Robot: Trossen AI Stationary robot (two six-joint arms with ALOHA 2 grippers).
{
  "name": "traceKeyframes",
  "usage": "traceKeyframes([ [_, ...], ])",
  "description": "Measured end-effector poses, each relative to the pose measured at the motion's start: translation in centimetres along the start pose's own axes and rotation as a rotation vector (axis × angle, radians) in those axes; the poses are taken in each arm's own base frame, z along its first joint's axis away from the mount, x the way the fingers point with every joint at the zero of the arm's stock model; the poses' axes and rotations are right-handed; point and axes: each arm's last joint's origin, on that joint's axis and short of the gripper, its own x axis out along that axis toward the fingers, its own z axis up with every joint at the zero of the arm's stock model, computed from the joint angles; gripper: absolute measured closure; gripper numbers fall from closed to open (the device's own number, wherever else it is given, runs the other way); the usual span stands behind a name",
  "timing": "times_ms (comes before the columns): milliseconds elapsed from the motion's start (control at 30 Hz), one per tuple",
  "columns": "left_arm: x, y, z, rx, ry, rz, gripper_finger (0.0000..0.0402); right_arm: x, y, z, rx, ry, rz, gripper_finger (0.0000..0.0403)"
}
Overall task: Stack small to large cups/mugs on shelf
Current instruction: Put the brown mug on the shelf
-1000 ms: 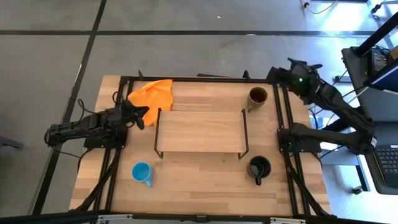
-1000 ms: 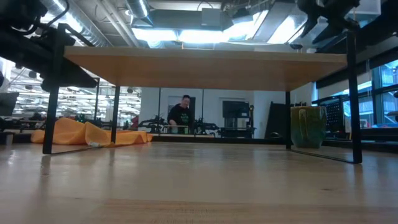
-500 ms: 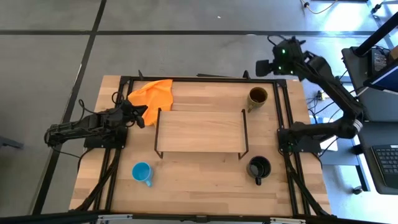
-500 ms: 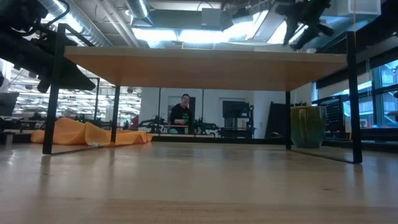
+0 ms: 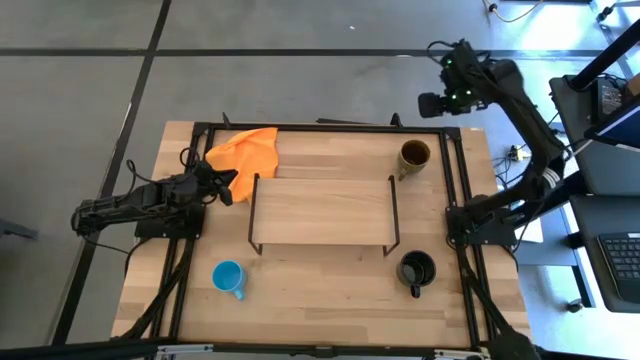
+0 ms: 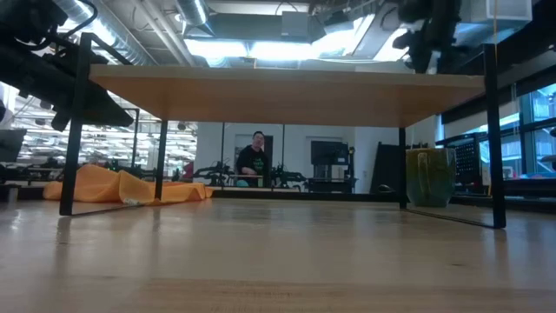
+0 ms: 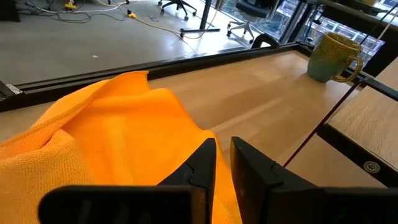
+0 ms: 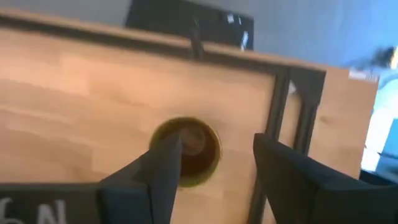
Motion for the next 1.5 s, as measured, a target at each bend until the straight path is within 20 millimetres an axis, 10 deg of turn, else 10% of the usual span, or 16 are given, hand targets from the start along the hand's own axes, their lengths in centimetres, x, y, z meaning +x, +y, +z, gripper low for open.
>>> traceKeyframes([
  [800,0.0,0.0,0.0,-0.017,0.002,0.001,0.036,10.9,1.1,-3.0,-0.015,0.313,-0.151,0.0201],
  [1500,0.0,-0.1,-0.1,-0.029,0.022,-0.03,0.036,12.1,1.1,-1.3,-0.013,0.133,-0.1,0.0201],
])
